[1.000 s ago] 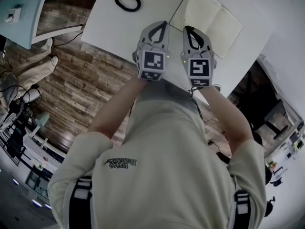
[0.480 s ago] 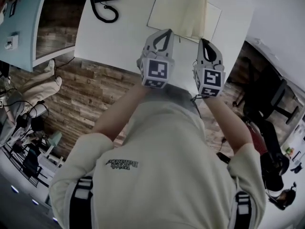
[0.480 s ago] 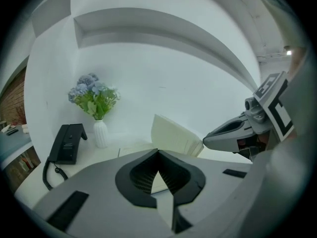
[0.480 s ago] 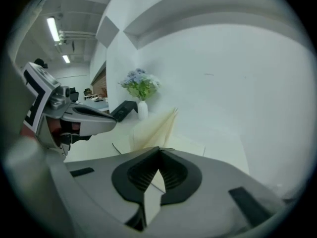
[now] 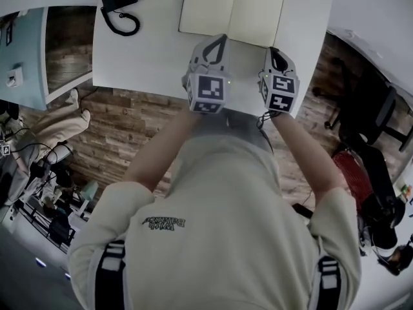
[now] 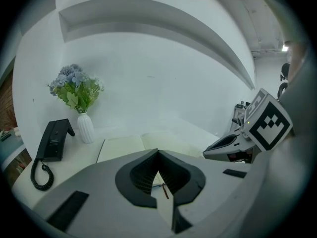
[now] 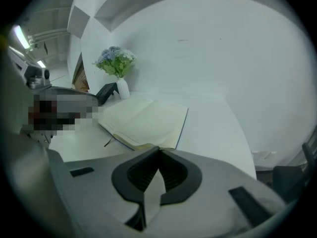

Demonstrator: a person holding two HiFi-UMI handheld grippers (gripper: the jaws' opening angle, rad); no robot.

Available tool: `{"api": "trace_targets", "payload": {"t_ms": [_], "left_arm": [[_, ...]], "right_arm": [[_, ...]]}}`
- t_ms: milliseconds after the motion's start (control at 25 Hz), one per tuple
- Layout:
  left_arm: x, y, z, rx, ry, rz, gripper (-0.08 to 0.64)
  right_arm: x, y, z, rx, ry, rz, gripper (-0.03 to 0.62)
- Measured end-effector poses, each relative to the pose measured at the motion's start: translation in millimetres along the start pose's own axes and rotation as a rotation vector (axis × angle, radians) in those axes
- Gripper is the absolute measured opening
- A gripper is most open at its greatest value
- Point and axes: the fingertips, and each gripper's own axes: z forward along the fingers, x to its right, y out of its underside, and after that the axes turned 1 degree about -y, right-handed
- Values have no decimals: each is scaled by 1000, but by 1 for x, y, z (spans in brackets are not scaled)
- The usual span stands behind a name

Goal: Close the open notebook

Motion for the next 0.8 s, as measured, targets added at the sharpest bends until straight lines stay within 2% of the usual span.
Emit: {"api": "trace_targets", "payload": {"t_ms": [240, 280, 360, 440, 520, 640, 720, 800], "left_arm": [[-4, 4, -1, -9, -18, -11, 14], [-6, 4, -2, -6, -25, -16, 13], [-15, 2, -8, 1, -44, -33, 12], [-27, -3, -15, 13, -70, -44, 12], [-40, -8, -24, 28, -101, -52, 12], [-67, -12, -41, 50, -163, -77, 12], [-88, -10, -53, 56, -220, -97, 13], [-108, -4, -62, 51, -272, -113, 12]], "right_arm": [[2, -4, 0, -6, 11, -12, 15], [3, -11, -5, 15, 27, -23, 42], [2, -33, -18, 87, 52, -66, 46], [-9, -61, -31, 181, 40, -126, 46], [-31, -89, -41, 270, -13, -188, 46], [-78, -116, -41, 347, -118, -313, 133], [-113, -122, -30, 358, -185, -436, 133], [-147, -119, -12, 333, -247, -512, 135]]}}
